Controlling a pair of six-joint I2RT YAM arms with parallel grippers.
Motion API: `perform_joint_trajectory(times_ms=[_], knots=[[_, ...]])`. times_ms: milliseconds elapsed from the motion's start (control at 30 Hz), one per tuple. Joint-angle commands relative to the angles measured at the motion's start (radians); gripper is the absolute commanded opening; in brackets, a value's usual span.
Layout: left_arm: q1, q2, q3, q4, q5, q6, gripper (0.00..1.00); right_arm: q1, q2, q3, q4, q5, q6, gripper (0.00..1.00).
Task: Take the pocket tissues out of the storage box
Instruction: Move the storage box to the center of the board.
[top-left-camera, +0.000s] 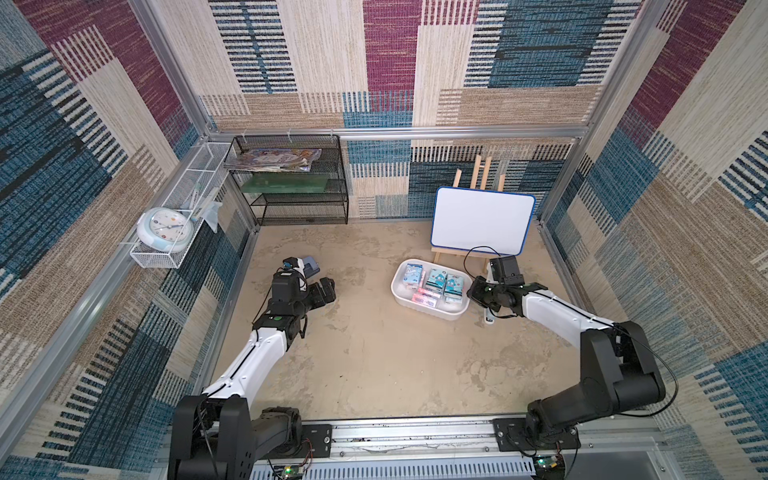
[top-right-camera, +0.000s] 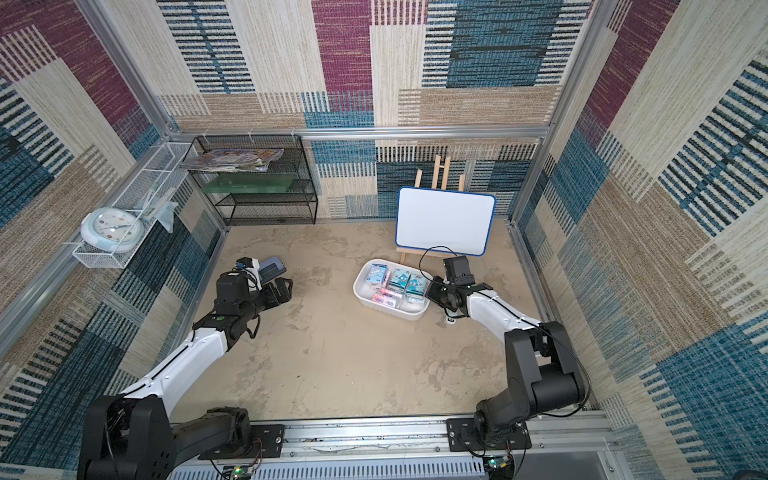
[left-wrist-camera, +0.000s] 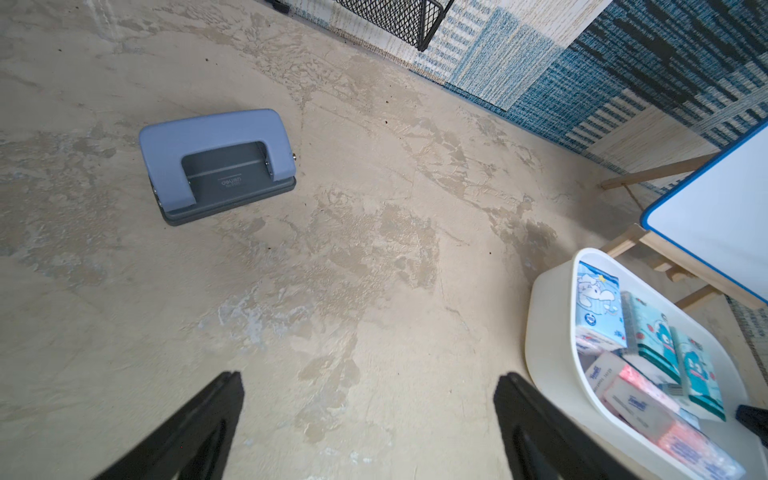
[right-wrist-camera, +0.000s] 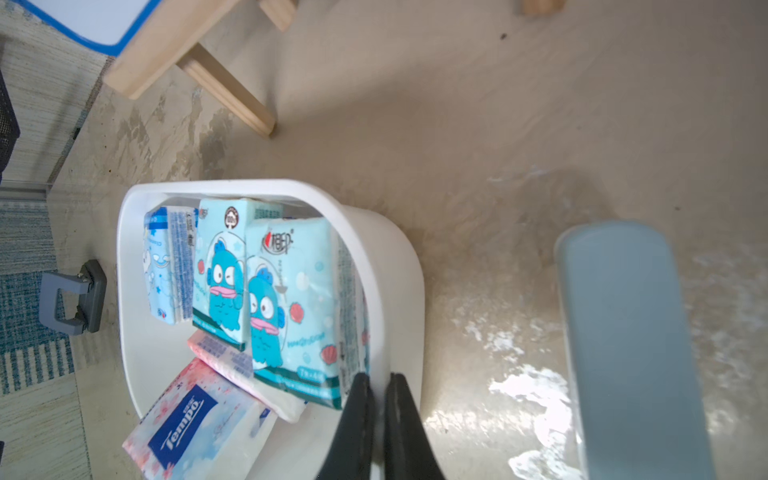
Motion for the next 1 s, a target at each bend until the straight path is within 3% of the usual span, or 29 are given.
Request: perform_joint_trajectory(times_ms=[0,333,600,967], knots=[[0.001,0.003,0.020,-0.027,-0.005,0.034,0.99,0.031,0.040,0.048,0.004,-0.007,-0.028,0.02],[0.001,0.084,0.162,-0.208,0.078,0.021,0.99,0.128,0.284,0.295,0.019,-0.049,-0.089,0.02],[-0.002,0.144,0.231,-0.254,0.141,0.007,1.00,0.158,0.415,0.429,0.027,-0.084,-0.153,0.05],[-0.117,0.262,0.408,-0.390,0.128,0.032,0.96,0.158,0.390,0.461,-0.009,-0.061,-0.226,0.27]])
